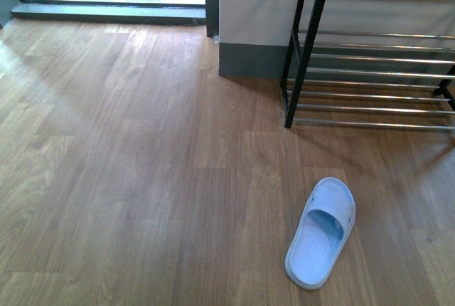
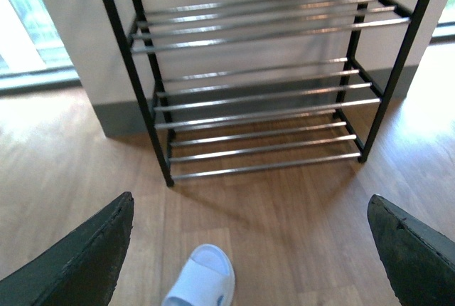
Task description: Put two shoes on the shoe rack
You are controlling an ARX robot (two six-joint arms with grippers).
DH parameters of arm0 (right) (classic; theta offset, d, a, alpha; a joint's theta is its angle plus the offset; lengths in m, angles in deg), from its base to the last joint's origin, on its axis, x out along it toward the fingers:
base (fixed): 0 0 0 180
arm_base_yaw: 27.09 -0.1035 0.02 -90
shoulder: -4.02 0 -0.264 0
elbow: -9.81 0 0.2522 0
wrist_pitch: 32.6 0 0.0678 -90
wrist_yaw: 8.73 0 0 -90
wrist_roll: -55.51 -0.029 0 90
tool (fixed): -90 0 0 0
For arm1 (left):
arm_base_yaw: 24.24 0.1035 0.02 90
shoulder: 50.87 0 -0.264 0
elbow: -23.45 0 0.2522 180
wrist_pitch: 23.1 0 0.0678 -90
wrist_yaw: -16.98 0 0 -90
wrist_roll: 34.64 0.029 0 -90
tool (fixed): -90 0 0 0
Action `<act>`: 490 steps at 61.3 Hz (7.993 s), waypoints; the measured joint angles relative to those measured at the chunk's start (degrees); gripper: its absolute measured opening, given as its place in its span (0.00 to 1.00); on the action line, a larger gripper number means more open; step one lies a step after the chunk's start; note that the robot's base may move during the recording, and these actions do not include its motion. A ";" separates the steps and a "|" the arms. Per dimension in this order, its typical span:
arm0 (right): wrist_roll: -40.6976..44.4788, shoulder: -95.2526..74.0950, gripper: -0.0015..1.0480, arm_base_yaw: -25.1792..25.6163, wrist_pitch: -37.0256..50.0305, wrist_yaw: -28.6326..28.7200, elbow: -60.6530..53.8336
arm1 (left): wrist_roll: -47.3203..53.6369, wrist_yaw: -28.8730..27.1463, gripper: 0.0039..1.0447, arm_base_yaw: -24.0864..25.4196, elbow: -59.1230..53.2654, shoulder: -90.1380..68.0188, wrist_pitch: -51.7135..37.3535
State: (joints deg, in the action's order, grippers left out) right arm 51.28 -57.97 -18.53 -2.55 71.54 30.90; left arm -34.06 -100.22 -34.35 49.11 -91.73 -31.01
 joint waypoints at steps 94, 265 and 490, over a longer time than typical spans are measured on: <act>-10.60 -107.47 0.84 -6.19 -2.25 -9.20 65.96 | 0.02 -0.02 0.02 0.00 0.00 0.00 0.00; 17.75 -2.58 0.02 3.32 -15.43 0.44 11.69 | 0.04 -0.39 0.02 0.04 0.00 0.00 0.00; 17.59 -2.67 0.02 3.48 -15.43 -0.04 11.72 | 0.07 -0.02 0.02 0.00 -0.02 0.00 0.02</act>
State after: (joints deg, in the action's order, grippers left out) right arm 68.87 -60.64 -15.06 -17.98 71.49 42.62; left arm -33.99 -100.24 -34.35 49.09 -91.73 -30.98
